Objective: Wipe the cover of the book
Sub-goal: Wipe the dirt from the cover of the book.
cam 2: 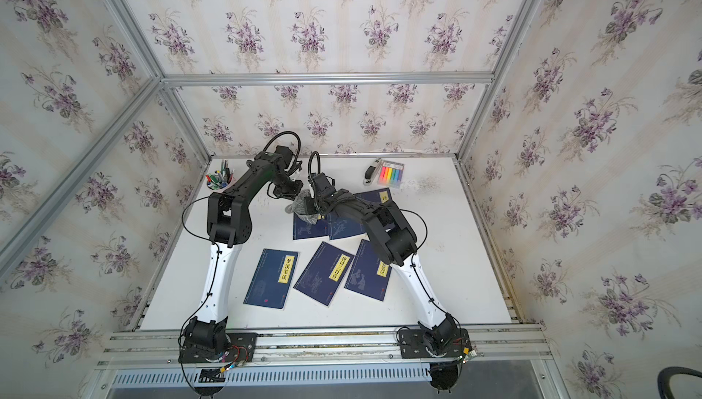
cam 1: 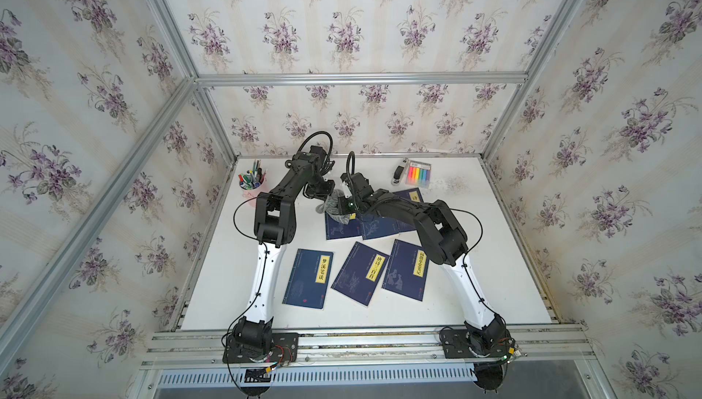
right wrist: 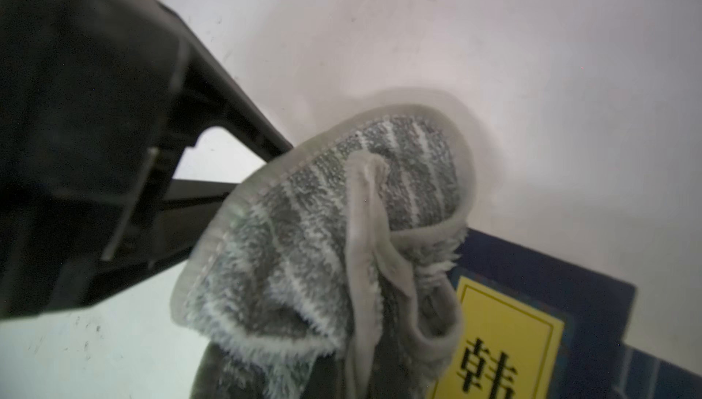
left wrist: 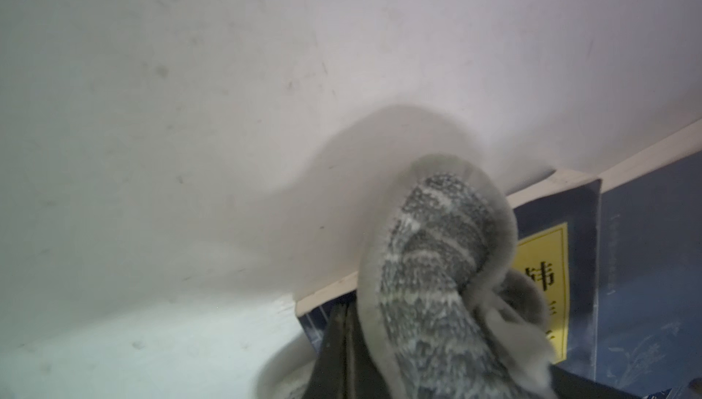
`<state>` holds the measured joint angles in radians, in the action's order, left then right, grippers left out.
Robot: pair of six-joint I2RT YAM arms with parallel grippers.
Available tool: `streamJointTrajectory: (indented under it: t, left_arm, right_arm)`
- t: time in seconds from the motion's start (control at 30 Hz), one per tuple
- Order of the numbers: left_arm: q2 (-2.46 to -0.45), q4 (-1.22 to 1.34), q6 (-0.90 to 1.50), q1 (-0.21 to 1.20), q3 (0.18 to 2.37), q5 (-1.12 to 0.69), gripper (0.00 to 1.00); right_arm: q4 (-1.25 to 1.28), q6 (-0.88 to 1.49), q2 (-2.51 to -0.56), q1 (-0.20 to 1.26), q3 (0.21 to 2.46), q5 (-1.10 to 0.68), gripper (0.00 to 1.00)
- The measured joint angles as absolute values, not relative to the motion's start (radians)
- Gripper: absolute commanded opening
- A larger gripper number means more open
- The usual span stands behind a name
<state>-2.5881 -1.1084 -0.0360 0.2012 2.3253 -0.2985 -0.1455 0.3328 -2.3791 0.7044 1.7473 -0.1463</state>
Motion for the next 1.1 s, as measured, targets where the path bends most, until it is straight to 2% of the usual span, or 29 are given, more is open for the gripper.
streamJointTrajectory:
  t: [0.2,0.33,0.8,0.9,1.1]
  left_arm:
    - [-2.59,-1.114,-0.035,0.201,2.33,-0.298,0.0]
    - [-2.591,-1.114,-0.035,0.201,2.33,-0.298,0.0]
    - [-2.593,-1.115,-0.02,0.199,2.332,-0.309,0.0]
    - [-2.595,-1.117,-0.021,0.199,2.334,-0.309,0.0]
    - [-2.596,-1.119,-0.022,0.199,2.337,-0.306,0.0]
  right_arm:
    - [-0.06,0.32,-2.248,0.786,1.51,-0.071,0.0]
    - [-0.025,0.333,-2.213,0.813,1.444,-0.057,0.0]
    - [-0.249,0.358,-2.425,0.732,1.871,-0.136,0.0]
    - [-0.234,0.361,-2.415,0.739,1.84,-0.122,0.0]
    - [-0.112,0.333,-2.3,0.809,1.615,-0.067,0.0]
